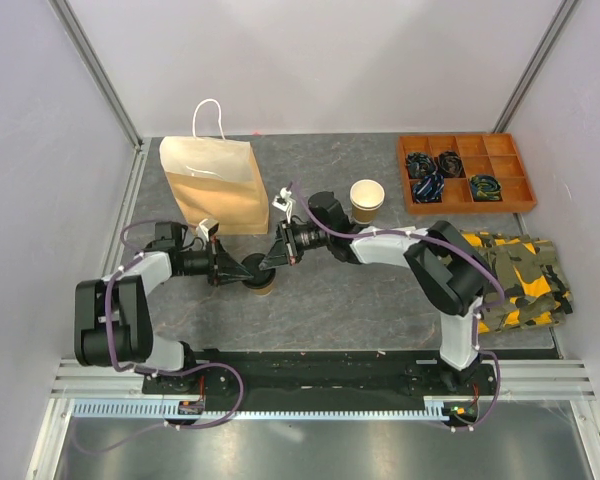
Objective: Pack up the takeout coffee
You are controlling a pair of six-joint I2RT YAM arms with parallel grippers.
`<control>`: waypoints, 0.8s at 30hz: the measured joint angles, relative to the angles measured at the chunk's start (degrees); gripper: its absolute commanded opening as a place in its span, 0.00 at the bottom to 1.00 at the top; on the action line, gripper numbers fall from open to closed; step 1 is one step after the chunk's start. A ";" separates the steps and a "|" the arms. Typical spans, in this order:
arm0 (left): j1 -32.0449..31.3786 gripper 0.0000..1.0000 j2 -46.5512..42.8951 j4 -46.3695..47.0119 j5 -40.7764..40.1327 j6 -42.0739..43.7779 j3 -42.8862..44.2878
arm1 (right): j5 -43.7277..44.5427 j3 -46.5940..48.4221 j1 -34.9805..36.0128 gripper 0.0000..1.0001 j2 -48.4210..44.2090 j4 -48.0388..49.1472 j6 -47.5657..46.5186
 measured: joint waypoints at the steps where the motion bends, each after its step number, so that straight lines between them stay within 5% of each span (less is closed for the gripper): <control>1: 0.09 0.02 1.01 0.09 0.83 -1.09 -0.44 | -0.57 0.04 -0.09 0.00 1.07 0.57 0.92; 14: 1.73 0.02 8.24 0.37 6.47 -4.57 0.87 | -5.29 3.15 -1.79 0.00 6.51 6.51 7.21; 24: 2.91 0.02 5.81 -0.63 4.92 -4.42 1.42 | -6.58 4.85 -1.92 0.00 6.32 2.71 3.04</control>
